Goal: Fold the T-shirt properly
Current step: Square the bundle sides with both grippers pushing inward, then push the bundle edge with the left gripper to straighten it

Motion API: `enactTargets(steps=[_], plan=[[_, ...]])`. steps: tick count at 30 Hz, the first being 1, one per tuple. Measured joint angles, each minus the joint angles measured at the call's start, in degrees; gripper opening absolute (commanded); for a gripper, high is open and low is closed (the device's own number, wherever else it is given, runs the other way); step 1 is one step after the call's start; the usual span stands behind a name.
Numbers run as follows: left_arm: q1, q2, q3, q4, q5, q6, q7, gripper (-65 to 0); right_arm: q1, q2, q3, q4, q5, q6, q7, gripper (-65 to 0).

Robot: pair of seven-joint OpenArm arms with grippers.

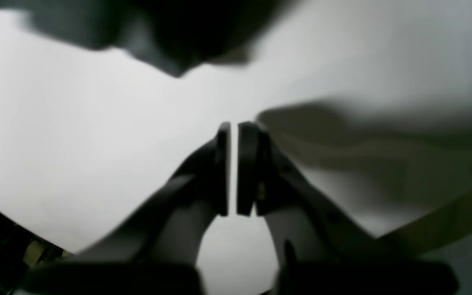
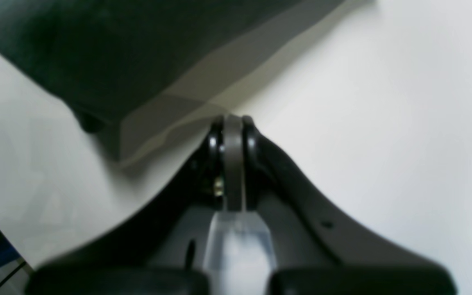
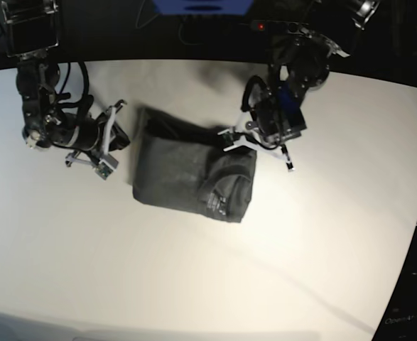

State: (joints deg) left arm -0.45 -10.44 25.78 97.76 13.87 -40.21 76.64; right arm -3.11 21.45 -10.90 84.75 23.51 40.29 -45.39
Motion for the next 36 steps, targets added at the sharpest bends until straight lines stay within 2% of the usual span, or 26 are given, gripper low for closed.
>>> enactTargets(steps=[3,10,14,18,22,26,28,31,36], plan=[[-0.02,0.42,0.7,-1.49,-0.52,-0.04,-4.24,-61.9,-0.09,0.0,0.0,0.02,-0.02,-0.02,0.17,-64.6],[-2.71,2.08,0.09,-7.28,0.94,-0.09,-7.02,-61.9,-0.74,-0.11,0.33,0.07,-0.02,-0.26,0.59,-64.6],[-5.6,2.36,-0.35,-12.13,1.81,1.16,-13.57,-61.9,-1.51,-0.52,0.52,0.15,0.0,-0.44,1.03,-64.6],[-8.09,2.47,-0.46,-15.74,1.77,1.22,-17.22,-61.9,-2.97,-0.72,0.7,0.61,0.9,-0.7,2.14,-64.6],[-10.69,2.56,-0.52,-19.78,1.49,1.64,-21.9,-61.9,-5.07,-3.21,0.76,0.87,2.19,-0.61,3.39,-64.6],[-12.85,3.56,-0.72,-22.53,0.92,1.62,-22.23,-61.9,-5.99,-5.01,0.59,0.94,2.43,-0.02,3.48,-64.6],[-13.03,3.93,-2.62,-22.77,0.37,1.42,-22.38,-61.9,-6.62,-6.23,0.59,0.98,2.64,-0.02,3.74,-64.6],[-13.2,4.96,-7.78,-24.2,-0.74,0.94,-26.14,-61.9,-7.56,-7.78,0.26,1.03,3.1,0.2,4.2,-64.6],[-16.02,6.99,-15.15,-30.8,-1.9,0.07,-32.24,-61.9,-7.72,-7.8,-3.02,1.25,3.1,0.22,4.96,-64.6]])
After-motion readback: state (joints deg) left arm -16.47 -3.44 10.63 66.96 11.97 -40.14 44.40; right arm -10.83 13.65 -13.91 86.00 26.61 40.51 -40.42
